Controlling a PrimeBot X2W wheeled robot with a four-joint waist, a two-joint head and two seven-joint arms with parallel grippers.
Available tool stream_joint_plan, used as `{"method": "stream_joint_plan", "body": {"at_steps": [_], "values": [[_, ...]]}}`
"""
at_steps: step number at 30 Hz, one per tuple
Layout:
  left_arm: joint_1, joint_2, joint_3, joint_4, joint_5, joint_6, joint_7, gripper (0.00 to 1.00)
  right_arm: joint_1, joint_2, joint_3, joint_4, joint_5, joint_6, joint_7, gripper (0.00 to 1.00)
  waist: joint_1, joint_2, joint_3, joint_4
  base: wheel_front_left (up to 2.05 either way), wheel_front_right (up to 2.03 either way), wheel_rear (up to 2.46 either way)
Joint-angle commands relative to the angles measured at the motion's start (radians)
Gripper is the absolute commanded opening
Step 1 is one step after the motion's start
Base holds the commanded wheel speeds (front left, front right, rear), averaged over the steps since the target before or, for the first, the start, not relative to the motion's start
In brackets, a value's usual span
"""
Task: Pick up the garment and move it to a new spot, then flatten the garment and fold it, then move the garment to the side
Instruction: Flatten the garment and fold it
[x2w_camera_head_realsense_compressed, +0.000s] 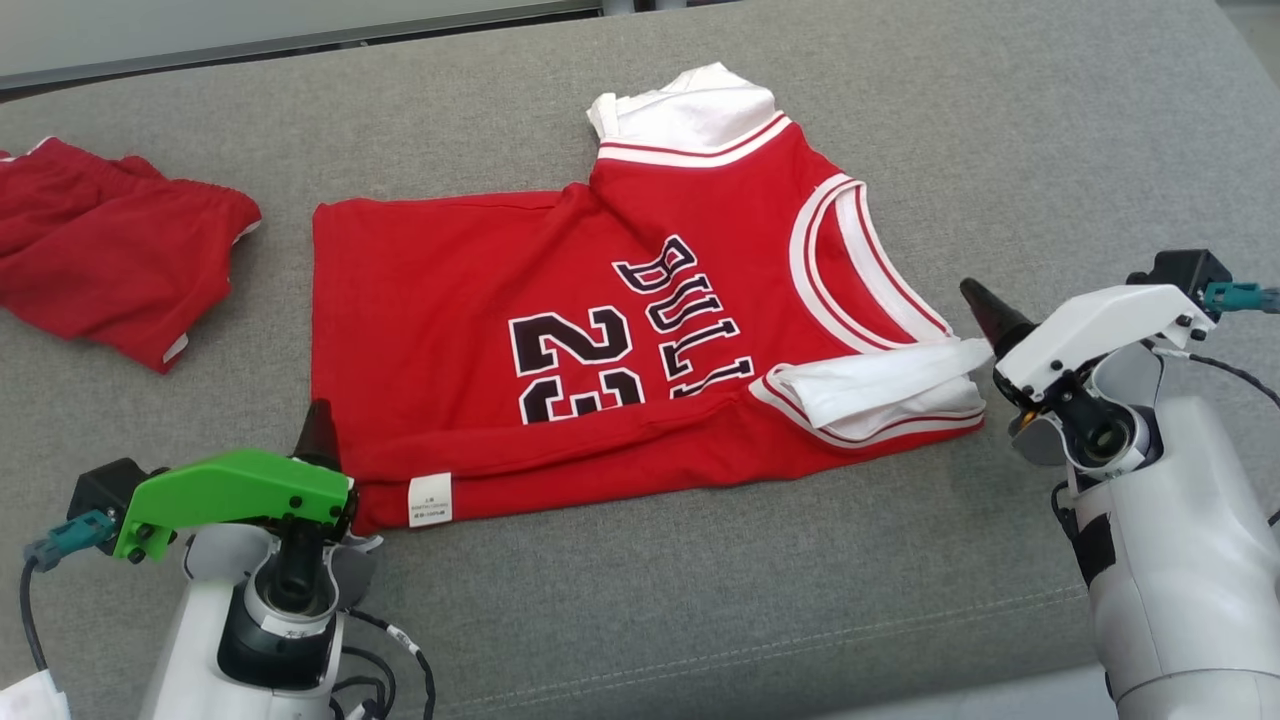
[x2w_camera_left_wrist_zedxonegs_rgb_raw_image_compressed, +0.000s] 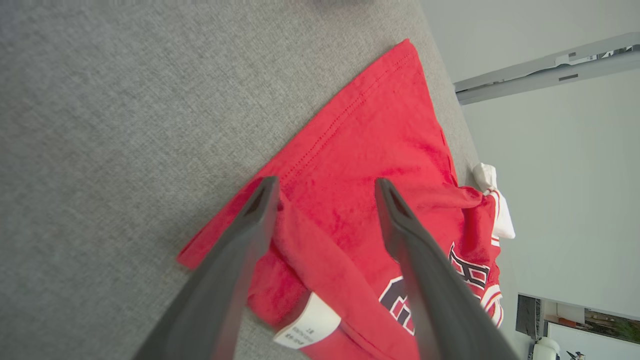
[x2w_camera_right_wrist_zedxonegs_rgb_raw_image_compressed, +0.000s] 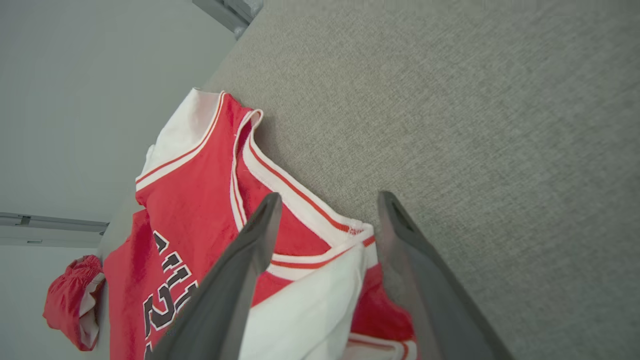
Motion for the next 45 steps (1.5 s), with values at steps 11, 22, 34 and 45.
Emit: {"method": "stream_joint_plan", "body": {"at_steps": [11, 22, 34, 45], "values": [[0.005, 0.071, -0.061, -0.033, 0.087, -0.072, -0.028, 1.0, -0.036, -0.014, -0.04, -0.066, -0.008, 0.0, -0.067, 1.0, 0.0, -0.0001, -0.009, -0.001, 0.0, 0.0, 0.0], [0.145, 0.145, -0.15, -0.119, 0.194, -0.098, -0.065, 1.0, 0.17, -0.051, 0.019, -0.32, 0.016, 0.0, -0.124, 1.0, 0.0, -0.0001, -0.041, 0.006, 0.0, 0.0, 0.0], [0.229, 0.081, -0.15, -0.072, 0.128, -0.098, -0.052, 1.0, 0.372, -0.018, 0.004, -0.502, 0.048, 0.0, -0.145, 1.0, 0.0, -0.0001, -0.061, 0.005, 0.0, 0.0, 0.0], [0.159, 0.075, -0.126, 0.074, 0.115, -0.128, -0.073, 1.0, 0.424, -0.004, 0.023, -0.548, 0.069, 0.0, -0.145, 1.0, 0.0, -0.0001, -0.047, -0.041, 0.0, 0.0, 0.0]]}}
